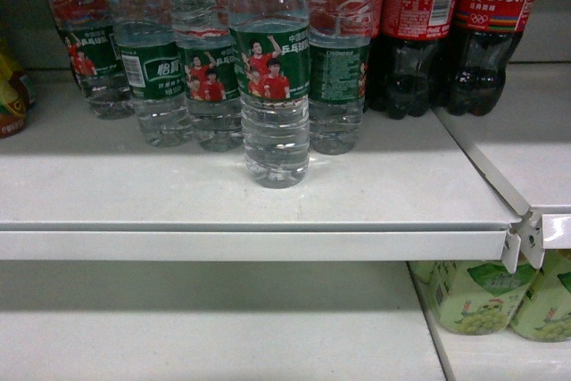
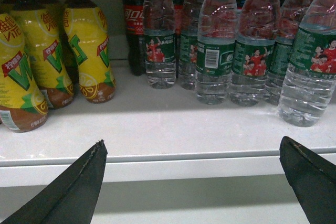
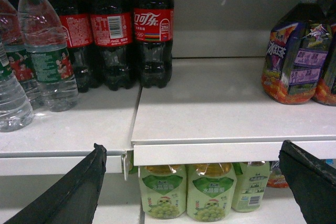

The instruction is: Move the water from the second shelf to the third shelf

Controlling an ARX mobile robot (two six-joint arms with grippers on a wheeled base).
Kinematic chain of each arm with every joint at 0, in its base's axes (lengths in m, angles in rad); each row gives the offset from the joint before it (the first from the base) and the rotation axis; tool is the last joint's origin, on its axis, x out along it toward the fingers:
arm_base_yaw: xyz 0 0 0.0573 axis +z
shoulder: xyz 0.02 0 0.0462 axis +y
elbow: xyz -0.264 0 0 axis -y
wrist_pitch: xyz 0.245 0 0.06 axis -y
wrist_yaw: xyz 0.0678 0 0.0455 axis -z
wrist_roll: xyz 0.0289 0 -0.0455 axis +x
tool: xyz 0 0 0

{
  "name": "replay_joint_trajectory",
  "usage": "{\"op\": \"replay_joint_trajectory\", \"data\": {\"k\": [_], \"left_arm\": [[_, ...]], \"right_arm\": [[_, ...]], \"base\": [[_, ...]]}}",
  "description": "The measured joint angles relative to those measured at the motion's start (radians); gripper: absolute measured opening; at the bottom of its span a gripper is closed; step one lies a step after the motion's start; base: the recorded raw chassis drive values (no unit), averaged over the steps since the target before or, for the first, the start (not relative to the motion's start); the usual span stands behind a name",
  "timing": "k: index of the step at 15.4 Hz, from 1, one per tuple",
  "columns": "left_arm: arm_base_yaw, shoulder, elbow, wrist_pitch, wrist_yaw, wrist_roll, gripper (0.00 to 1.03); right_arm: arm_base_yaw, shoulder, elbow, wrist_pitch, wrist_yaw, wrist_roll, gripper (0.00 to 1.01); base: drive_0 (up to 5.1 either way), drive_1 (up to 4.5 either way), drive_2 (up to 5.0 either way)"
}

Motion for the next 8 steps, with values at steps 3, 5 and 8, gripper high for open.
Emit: {"op": "replay_joint_trajectory", "data": {"k": [3,5,8], "left_arm": [[0.0,0.0,0.0,0.0,0.0,0.0,0.98],[0.0,0.0,0.0,0.0,0.0,0.0,0.98],[0.0,0.0,0.0,0.0,0.0,0.0,0.98]], "right_arm": [[0.0,0.0,0.0,0.0,0.0,0.0,0.98],[0.0,0.0,0.0,0.0,0.0,0.0,0.98],[0.0,0.0,0.0,0.0,0.0,0.0,0.98]], "base": [[0.0,0.0,0.0],[0.0,0.0,0.0],[0.0,0.0,0.0]]}}
